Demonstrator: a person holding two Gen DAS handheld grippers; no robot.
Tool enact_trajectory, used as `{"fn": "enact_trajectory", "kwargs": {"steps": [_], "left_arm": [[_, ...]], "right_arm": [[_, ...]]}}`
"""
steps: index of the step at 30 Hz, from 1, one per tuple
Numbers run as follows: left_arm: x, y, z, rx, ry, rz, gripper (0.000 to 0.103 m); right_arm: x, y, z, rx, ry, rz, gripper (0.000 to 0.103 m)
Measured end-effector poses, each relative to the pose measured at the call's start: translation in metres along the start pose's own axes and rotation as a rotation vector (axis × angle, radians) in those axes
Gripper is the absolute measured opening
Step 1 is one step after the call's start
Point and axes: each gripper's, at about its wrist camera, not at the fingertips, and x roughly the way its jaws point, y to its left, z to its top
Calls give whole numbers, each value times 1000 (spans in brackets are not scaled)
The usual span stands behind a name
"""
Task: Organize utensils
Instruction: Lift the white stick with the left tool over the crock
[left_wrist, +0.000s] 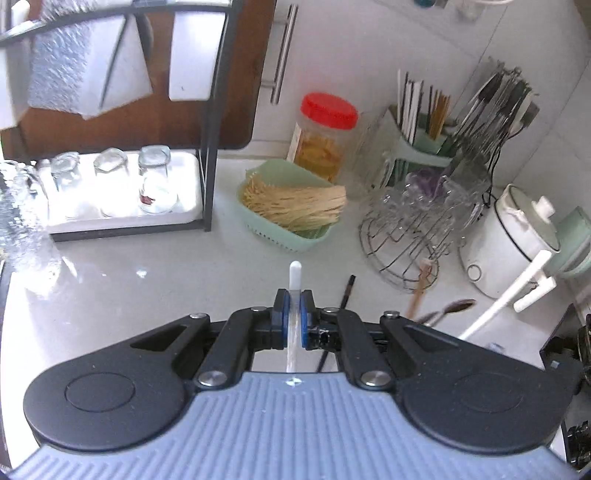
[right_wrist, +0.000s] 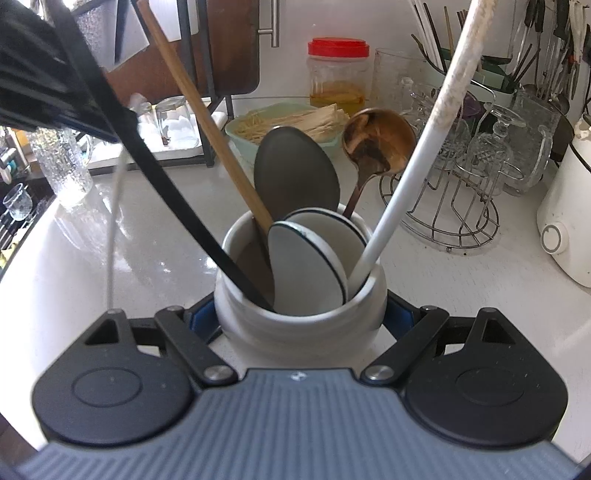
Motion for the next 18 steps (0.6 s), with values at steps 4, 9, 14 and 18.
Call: {"fn": "enact_trajectory", "kwargs": {"steps": [4,9,14,18], "left_arm": [[-27,-10,-8,2,-38,2,7],[-54,-21,-17,3,-80,4,7],[-75,-29,-21,-12,-115,6,7],[-89,-35,-19,-6,-144,7,7]], "right_arm": [[-1,-1,-2,-14,-10,13,91],[-2,-1,-3,-30,-24,26,91],[-2,-1,-4,-42,-39,35,91],[-3,-2,-5,-45,-52,40,91]]}}
